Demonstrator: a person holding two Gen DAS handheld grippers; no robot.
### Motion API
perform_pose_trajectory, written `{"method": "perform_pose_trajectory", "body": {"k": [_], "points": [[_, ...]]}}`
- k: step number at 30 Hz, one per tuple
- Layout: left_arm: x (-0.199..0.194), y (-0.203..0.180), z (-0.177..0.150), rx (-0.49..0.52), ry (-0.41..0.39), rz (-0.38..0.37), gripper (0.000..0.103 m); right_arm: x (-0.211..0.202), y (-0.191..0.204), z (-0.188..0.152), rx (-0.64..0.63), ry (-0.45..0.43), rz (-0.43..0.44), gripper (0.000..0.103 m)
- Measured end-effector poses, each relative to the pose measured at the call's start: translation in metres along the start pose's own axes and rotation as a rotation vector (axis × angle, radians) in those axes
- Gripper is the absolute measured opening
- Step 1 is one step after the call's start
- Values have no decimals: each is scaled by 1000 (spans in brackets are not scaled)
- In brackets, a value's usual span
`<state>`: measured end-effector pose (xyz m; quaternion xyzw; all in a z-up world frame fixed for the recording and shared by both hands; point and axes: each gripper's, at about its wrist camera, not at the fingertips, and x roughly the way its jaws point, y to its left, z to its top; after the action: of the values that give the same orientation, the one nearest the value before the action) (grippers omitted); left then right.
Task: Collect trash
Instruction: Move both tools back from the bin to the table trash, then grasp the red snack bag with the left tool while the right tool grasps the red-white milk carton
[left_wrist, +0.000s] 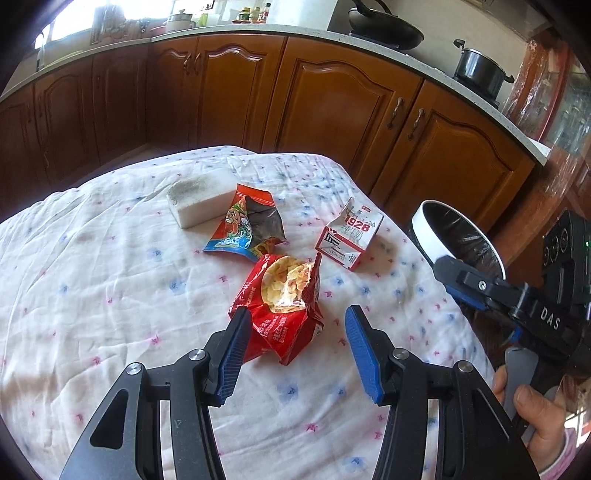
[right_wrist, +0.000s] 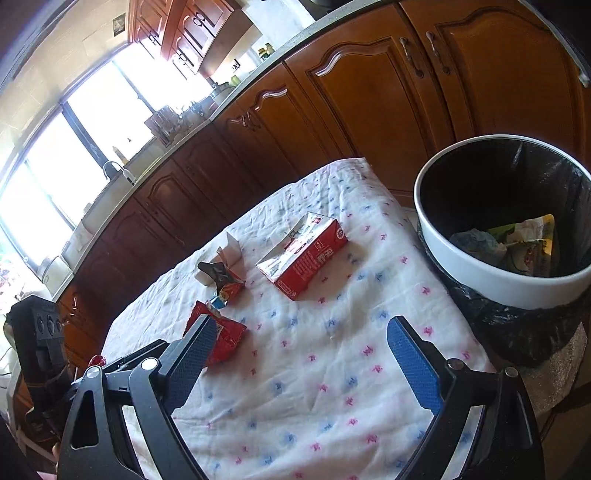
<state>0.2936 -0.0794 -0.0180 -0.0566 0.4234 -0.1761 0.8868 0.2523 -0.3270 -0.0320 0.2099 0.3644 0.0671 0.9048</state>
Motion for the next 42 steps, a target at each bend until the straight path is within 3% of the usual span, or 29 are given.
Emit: {"method": "perform_pose_trajectory", "body": {"k": [3,5,12,19,26,32,34,40,41,42], "points": [[11,0,2,20,20,5,47,15,6,11,2,17,-4,94],[19,1,2,24,42,10,33,29,10,20,8,37,-3,94],[23,7,4,7,34,-29,18,77,21,37,27,103,-54,91],[19,11,2,-12,15,-42,10,111,20,43,31,146,-148,76],[13,19,4,-48,-4,-56,8,96,27,42,-61,124,-144,46],[6,21,6,-54,-17,-58,7,71,25,28,-103,134,-108,43],[3,22,6,-58,-26,-60,7,62,25,22,-119,141,-101,16],[-2,29,4,-79,-33,-49,7,57,29,24,-124,150,-121,27],[-4,29,3,-82,-35,-50,7,60,30,25,-116,149,-118,45],[-6,31,3,-86,-36,-48,7,63,32,26,-105,146,-119,56]]}}
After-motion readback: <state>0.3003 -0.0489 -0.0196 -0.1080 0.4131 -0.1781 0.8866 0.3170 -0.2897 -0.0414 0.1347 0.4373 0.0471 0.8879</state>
